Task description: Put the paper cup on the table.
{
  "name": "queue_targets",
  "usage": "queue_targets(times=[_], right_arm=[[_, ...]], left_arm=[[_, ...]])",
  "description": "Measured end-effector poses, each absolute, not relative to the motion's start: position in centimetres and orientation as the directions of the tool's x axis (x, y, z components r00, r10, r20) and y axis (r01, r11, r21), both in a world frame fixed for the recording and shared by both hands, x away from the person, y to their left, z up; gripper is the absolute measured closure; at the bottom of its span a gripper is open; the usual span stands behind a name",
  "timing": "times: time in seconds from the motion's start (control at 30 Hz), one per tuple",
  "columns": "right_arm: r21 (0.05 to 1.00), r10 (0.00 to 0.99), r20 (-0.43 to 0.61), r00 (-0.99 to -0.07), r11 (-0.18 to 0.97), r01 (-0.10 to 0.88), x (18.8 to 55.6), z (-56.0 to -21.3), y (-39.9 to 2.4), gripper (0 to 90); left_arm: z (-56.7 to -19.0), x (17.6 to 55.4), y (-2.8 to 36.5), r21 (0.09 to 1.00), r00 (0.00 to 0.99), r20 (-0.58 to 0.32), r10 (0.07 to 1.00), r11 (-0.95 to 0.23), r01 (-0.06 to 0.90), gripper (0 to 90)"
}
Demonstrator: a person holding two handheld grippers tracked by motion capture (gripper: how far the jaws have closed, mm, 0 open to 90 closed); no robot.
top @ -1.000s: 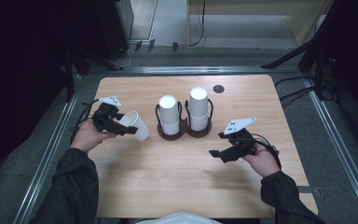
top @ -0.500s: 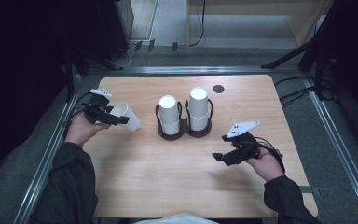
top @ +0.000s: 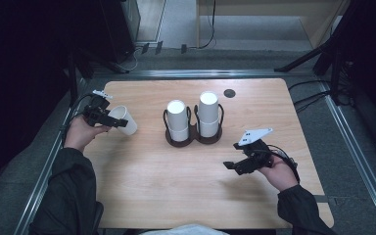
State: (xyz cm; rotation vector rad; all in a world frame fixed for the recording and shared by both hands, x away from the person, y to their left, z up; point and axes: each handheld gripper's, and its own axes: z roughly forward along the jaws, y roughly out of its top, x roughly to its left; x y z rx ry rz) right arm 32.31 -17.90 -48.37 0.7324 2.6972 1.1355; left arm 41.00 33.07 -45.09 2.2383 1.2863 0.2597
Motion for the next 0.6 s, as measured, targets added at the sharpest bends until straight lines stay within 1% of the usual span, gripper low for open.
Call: queue_targets(times=[0.3,0.6], right_arm=[[0.698,0.471,0.065,-0.88,0.609,0.378,32.3,-48.5,-17.8,20.9],[0.698,0.47,0.065,-0.881,0.609,0.376,32.3,-48.4,-17.7,20.9]], left_arm=[[-45.7,41.3,33.7,0.497,0.462,-0.038,0.886,-0.384,0.778,19.2],[-46.5,41.5,33.8,0.48,0.449,-0.039,0.893,-0.377,0.792,17.9]])
